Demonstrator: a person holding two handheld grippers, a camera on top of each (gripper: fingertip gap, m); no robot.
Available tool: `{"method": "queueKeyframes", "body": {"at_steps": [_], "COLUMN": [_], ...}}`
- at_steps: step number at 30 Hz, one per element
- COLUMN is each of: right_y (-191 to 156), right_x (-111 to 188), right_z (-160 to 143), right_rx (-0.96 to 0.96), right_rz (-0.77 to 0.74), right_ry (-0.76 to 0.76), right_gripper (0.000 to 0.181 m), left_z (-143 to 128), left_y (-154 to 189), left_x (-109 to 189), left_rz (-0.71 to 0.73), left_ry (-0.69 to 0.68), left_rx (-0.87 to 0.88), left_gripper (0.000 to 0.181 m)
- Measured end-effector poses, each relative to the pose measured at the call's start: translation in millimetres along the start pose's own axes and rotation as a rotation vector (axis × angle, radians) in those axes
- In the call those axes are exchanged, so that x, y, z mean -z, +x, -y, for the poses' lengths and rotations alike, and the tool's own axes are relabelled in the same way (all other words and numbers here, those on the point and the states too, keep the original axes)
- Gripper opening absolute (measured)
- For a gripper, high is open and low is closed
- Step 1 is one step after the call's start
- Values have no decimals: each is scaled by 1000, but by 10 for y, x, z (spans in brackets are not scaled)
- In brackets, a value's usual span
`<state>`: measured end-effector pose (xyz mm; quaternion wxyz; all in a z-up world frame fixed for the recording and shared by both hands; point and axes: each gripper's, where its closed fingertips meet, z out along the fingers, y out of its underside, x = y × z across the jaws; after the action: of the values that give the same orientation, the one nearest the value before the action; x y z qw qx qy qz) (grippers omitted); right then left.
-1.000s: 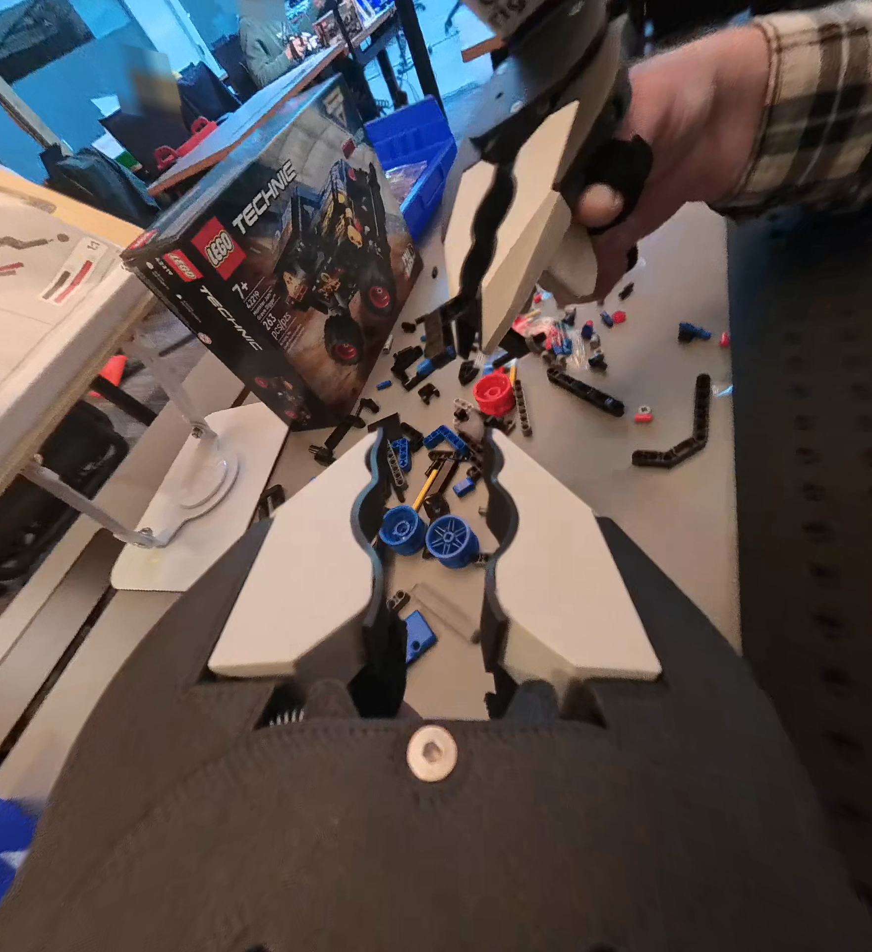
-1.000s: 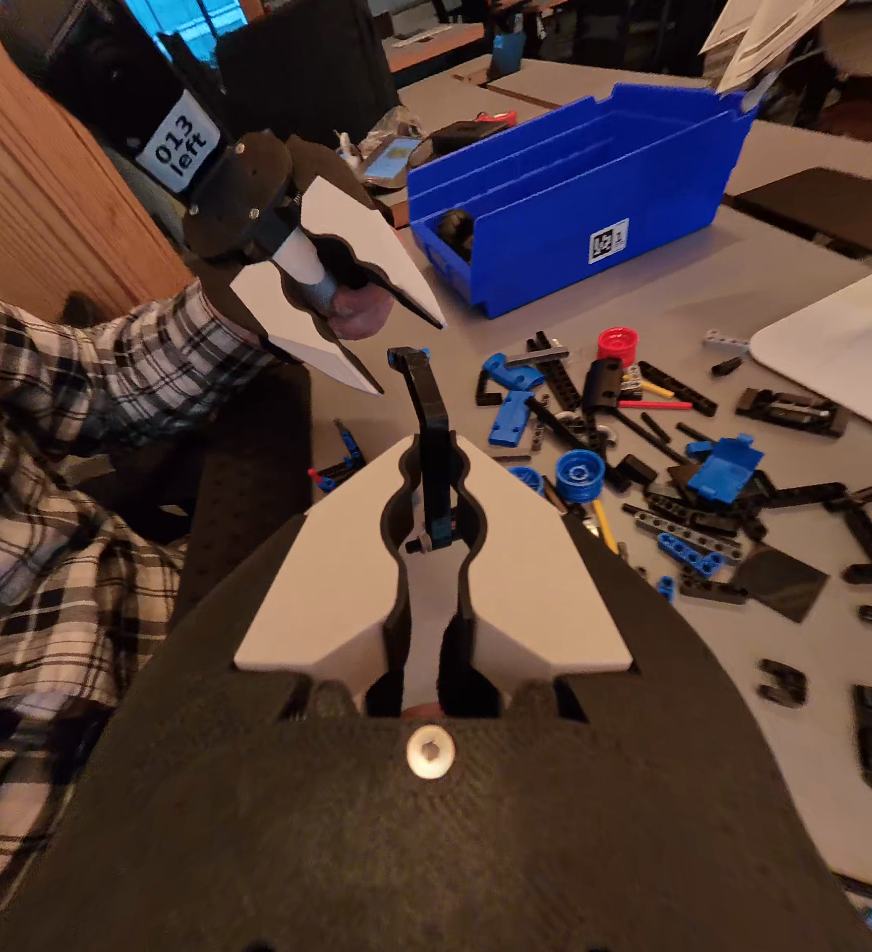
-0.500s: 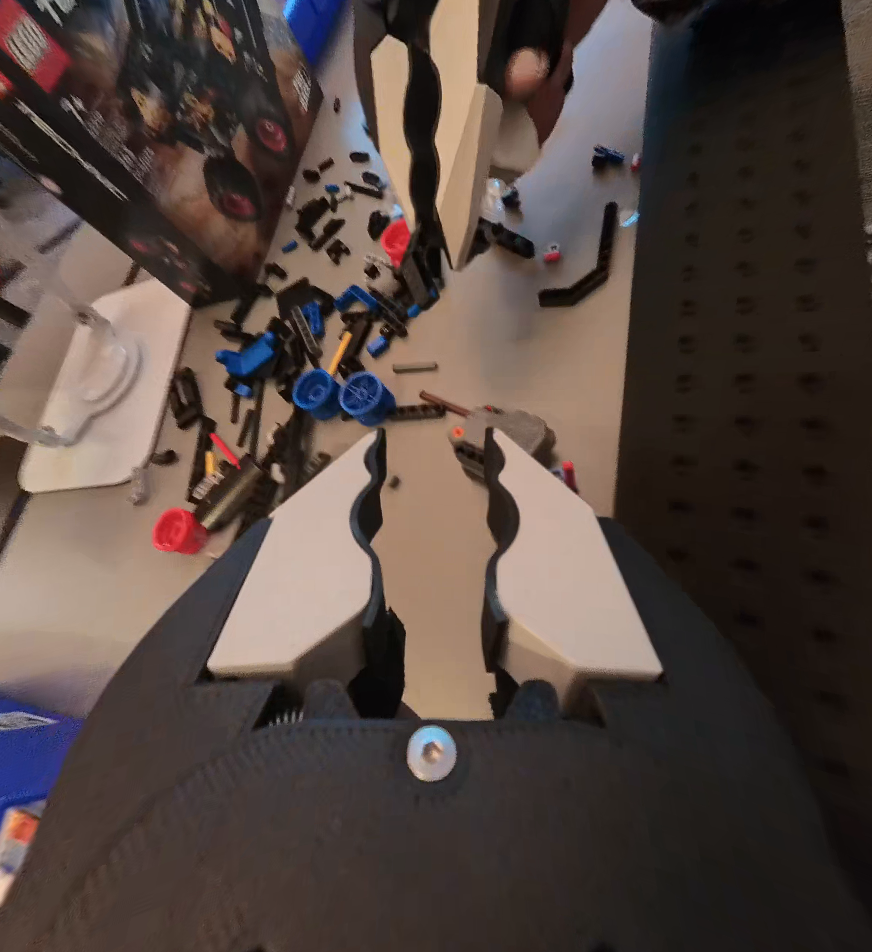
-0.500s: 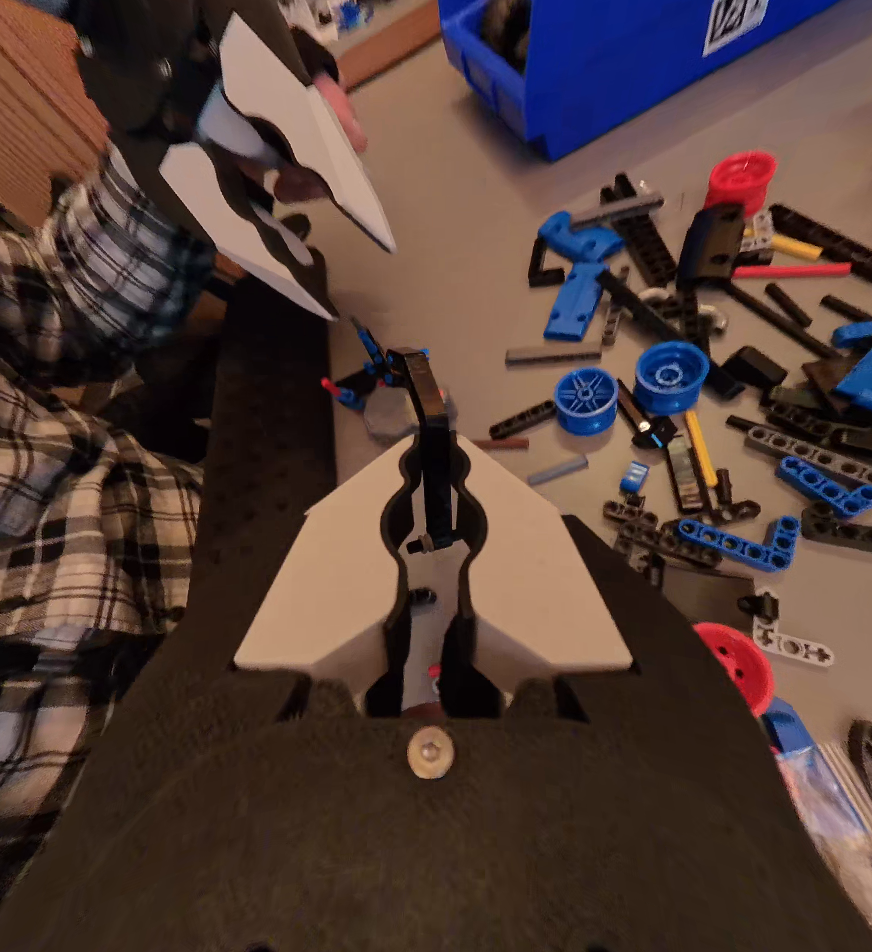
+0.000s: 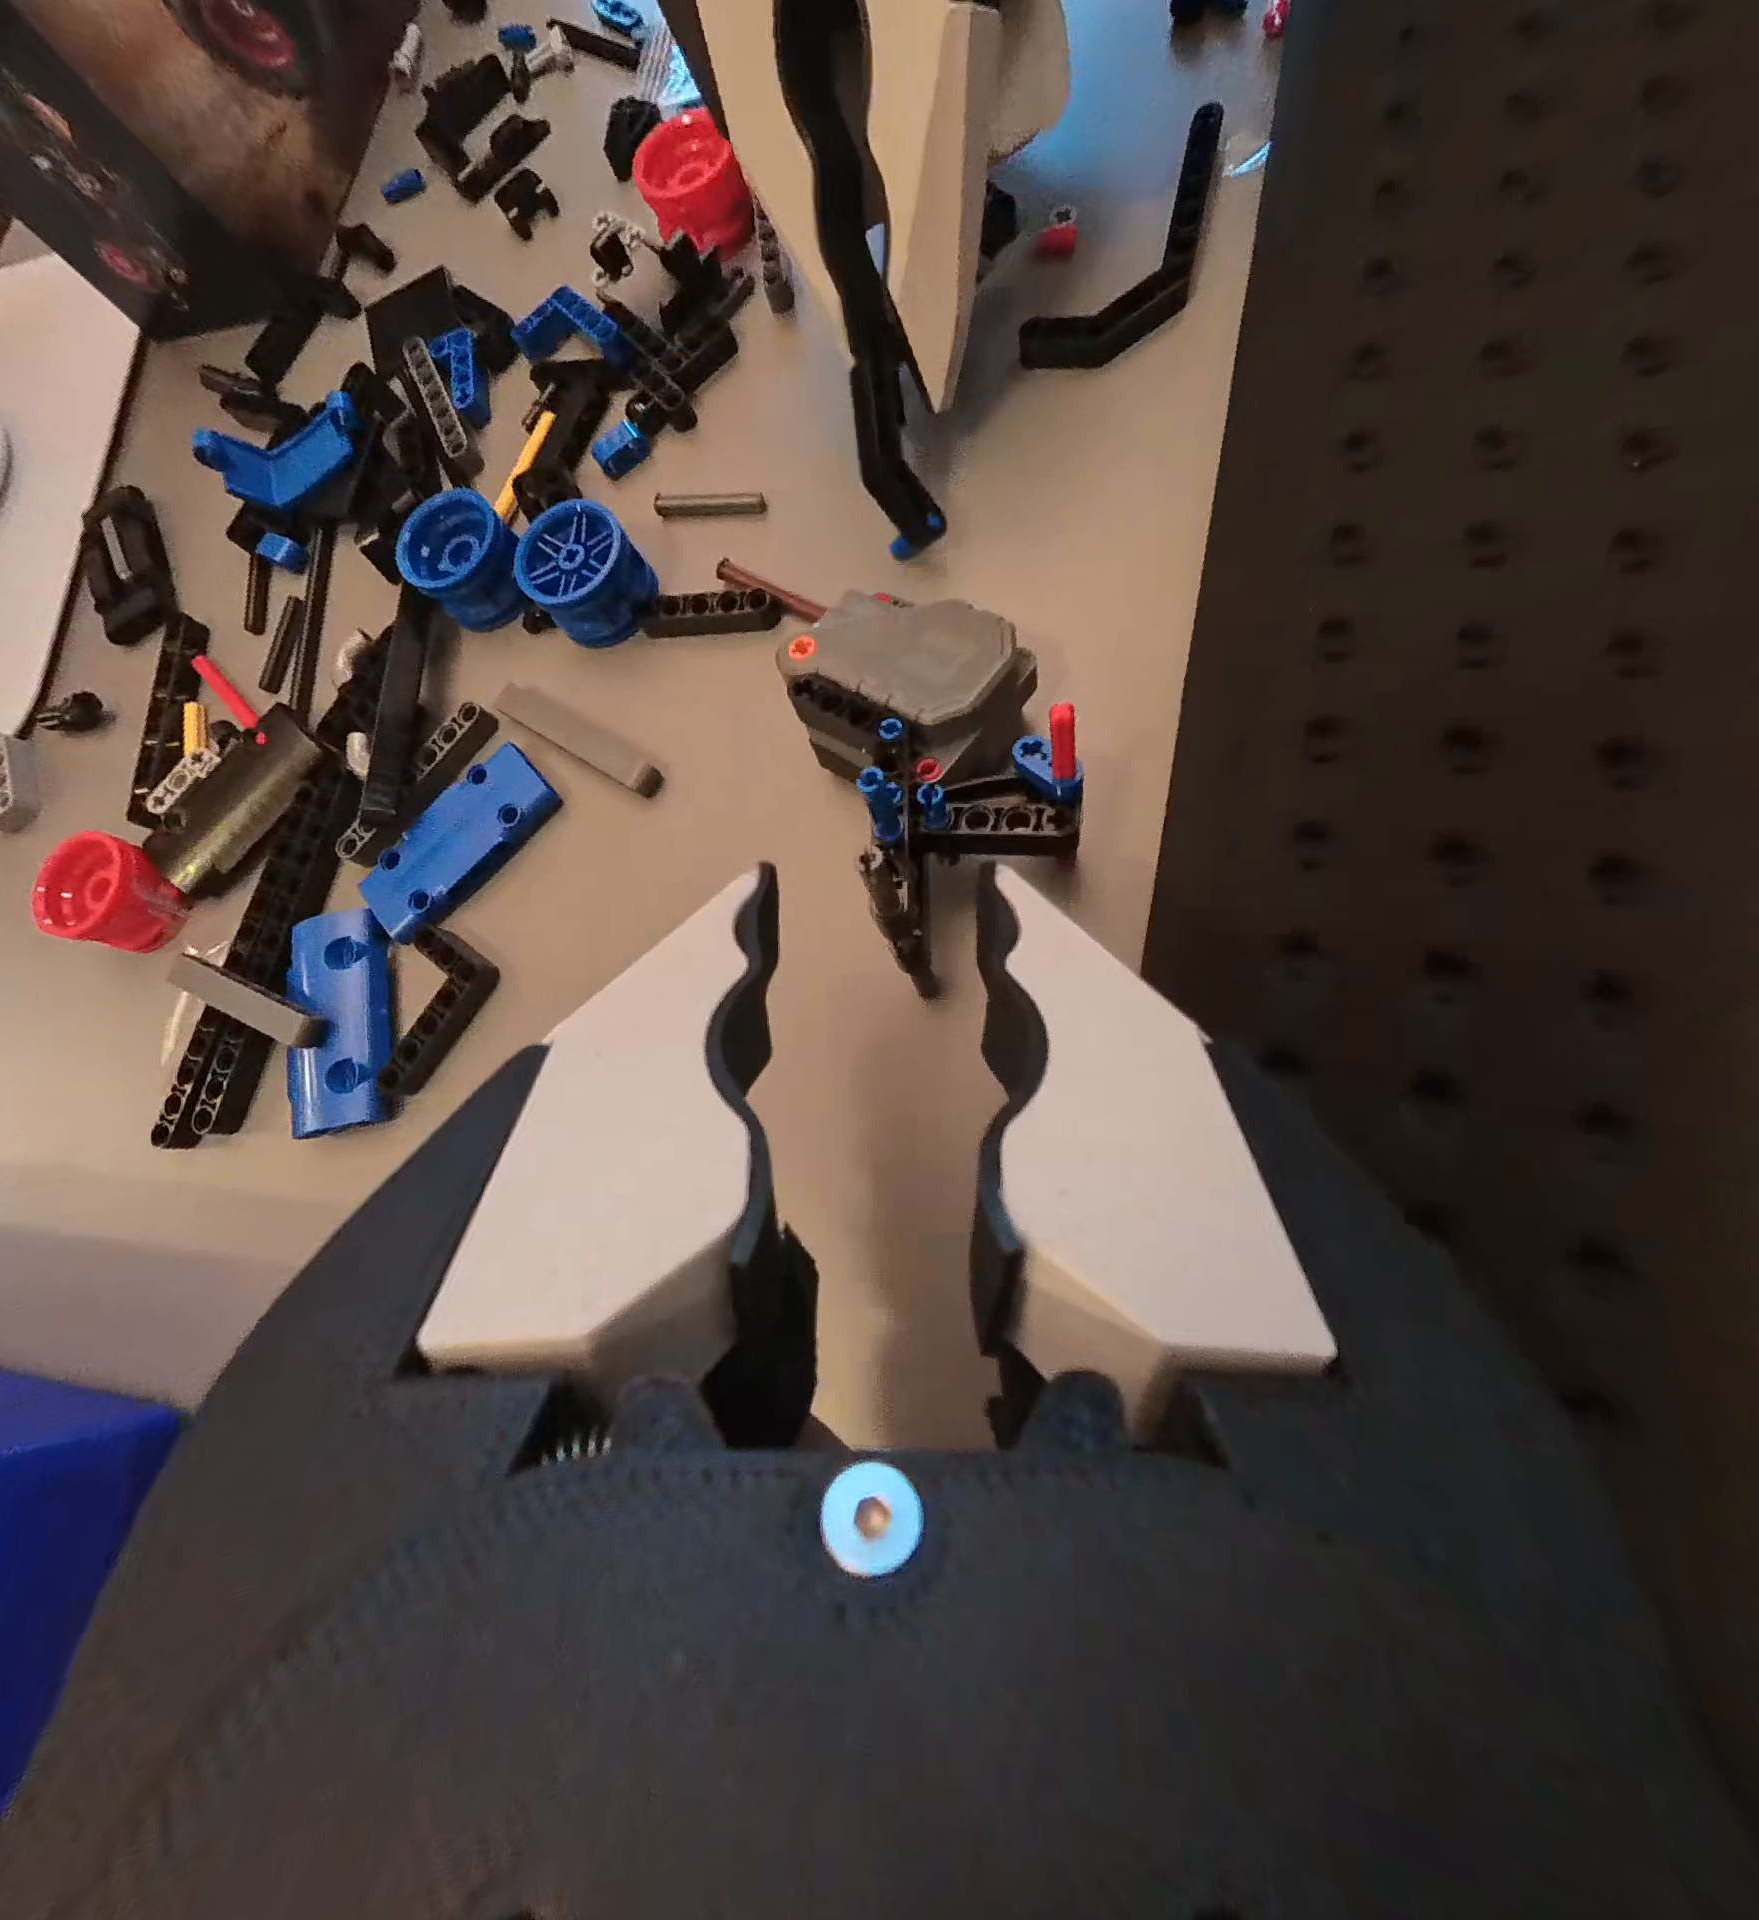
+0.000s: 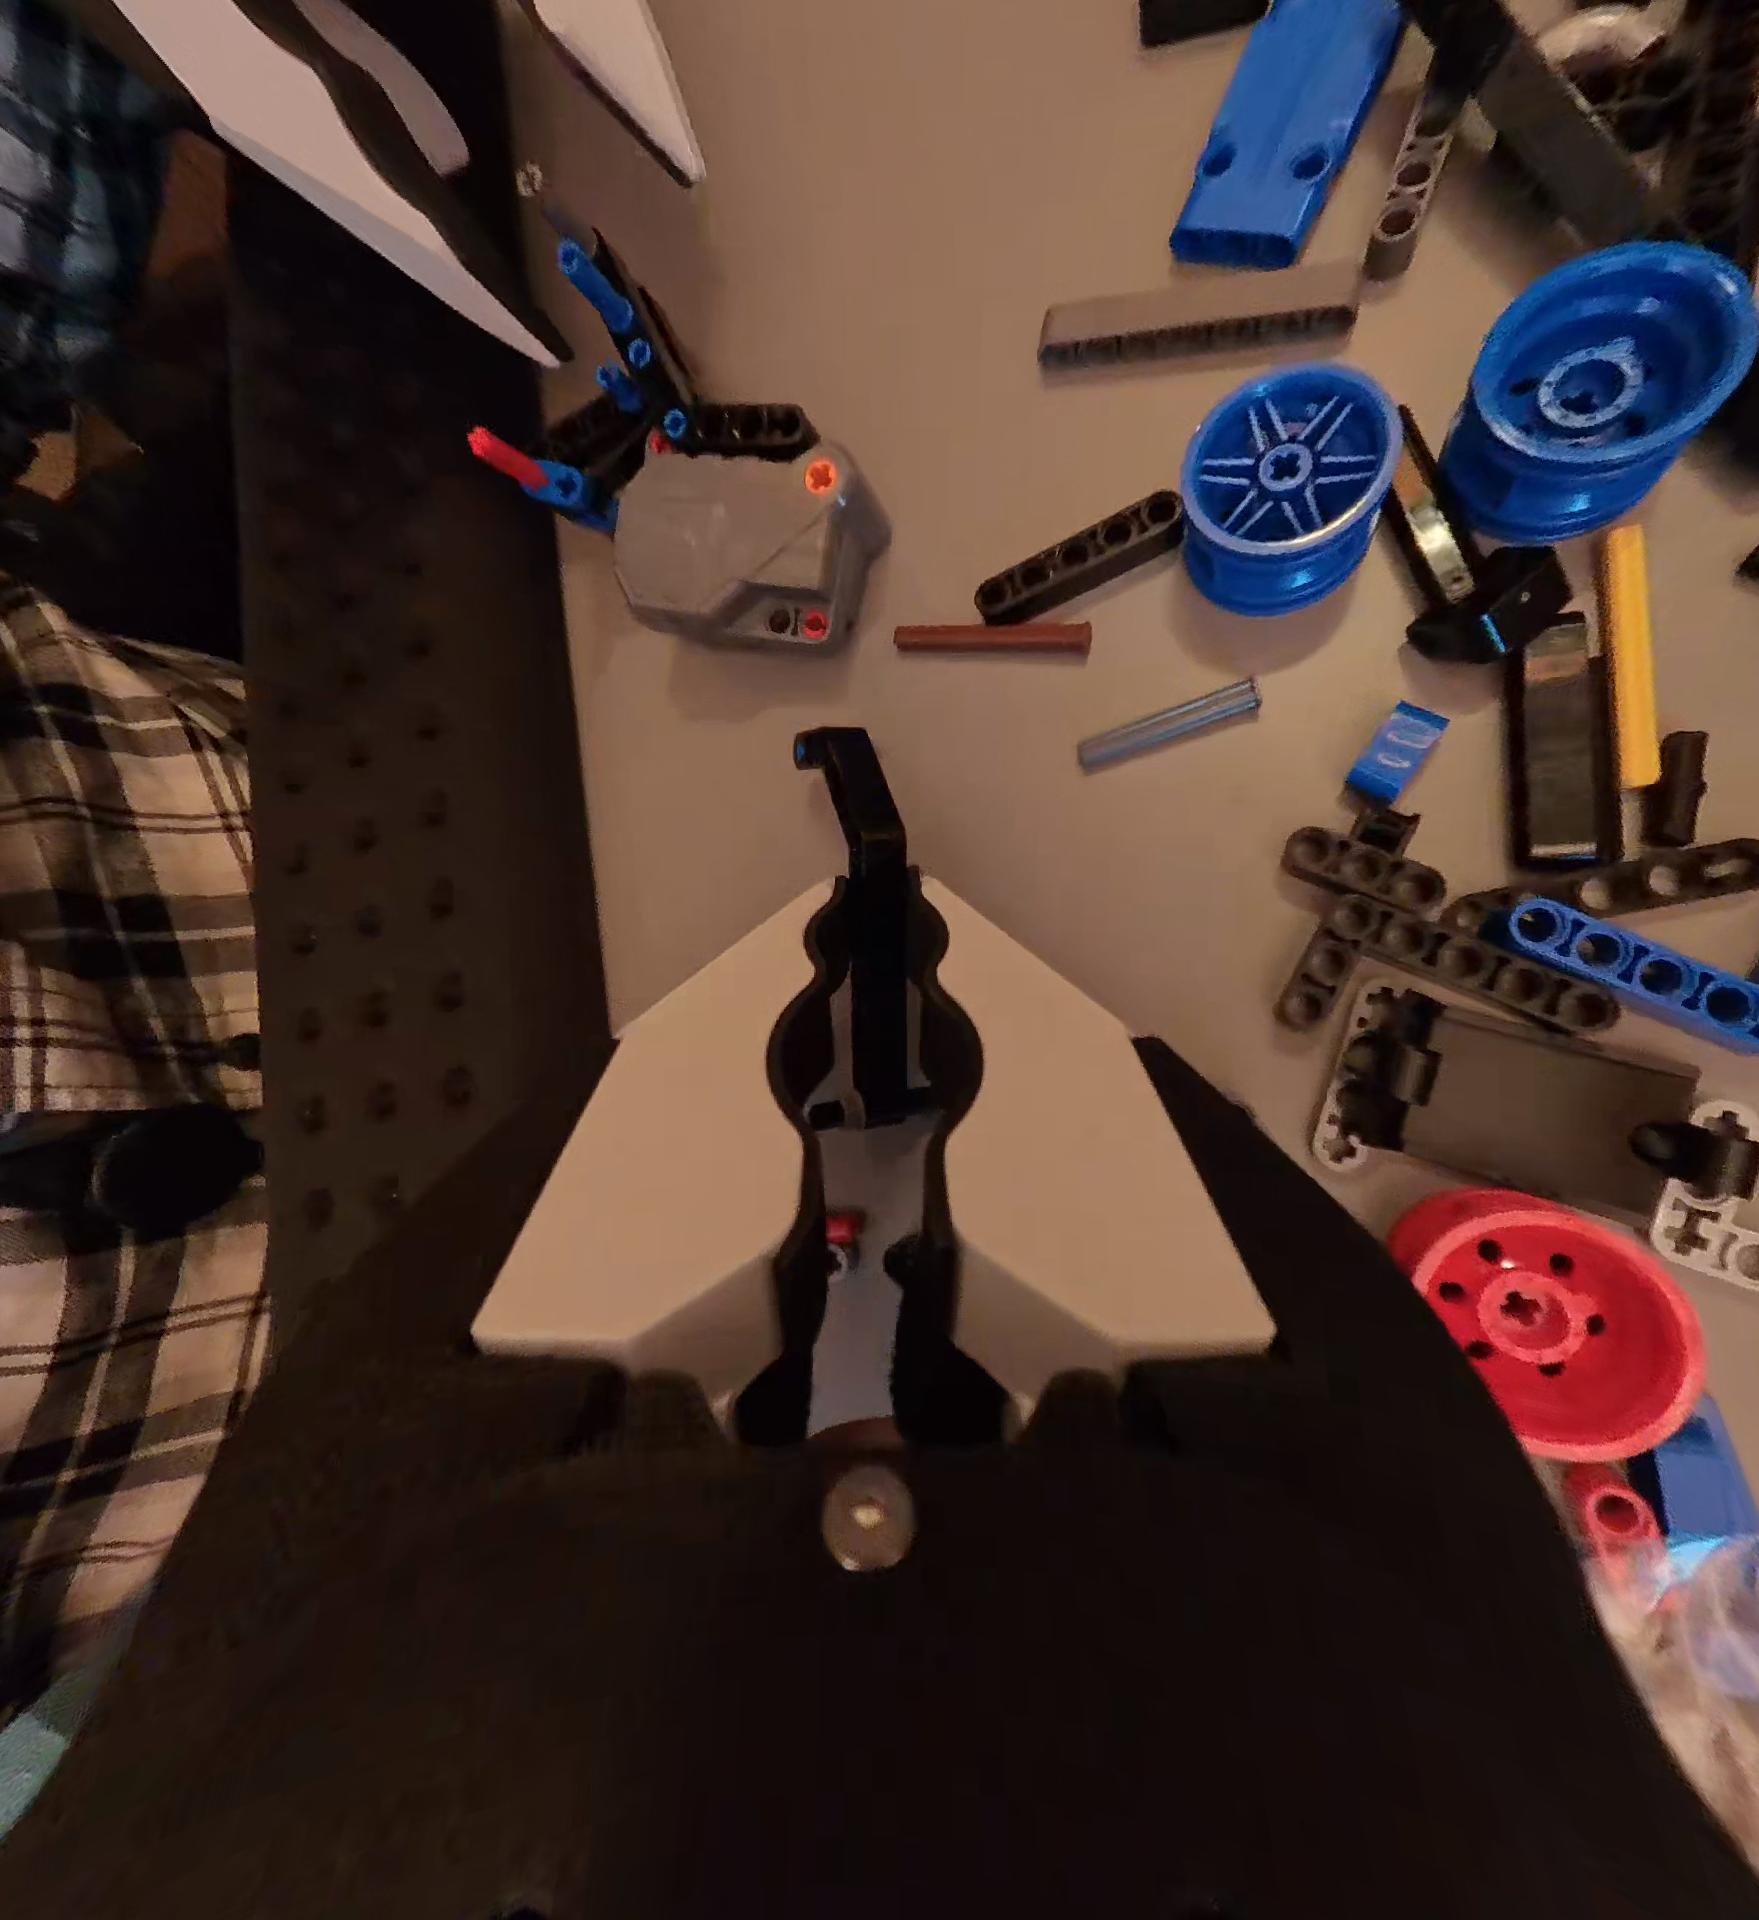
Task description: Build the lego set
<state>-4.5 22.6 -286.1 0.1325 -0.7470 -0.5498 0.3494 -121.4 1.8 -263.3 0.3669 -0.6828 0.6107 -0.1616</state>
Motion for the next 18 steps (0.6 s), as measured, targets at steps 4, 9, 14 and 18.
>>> {"method": "queueKeyframes", "body": {"at_steps": [4,9,14,18], "right_y": [16,86,110,98], "right_x": [-8,-29,18,31], "right_z": [12,-5,22,-3], "right_rx": [-2,-16,18,57], "right_rz": [4,-7,-41,-62], "right_ry": [-8,-9,16,2], "right_gripper": [7,11,14,6], "left_z": [-51,-78,-69,-53], "left_y": [6,-4,-24,-46], "left_x": [-49,-90,-89,-75], "left_rz": [-6,-6,3,14], "left_ry": [-15,-14,0,14], "left_rx": [-2,4,9,11], "left_gripper": [34,33,34,38]}}
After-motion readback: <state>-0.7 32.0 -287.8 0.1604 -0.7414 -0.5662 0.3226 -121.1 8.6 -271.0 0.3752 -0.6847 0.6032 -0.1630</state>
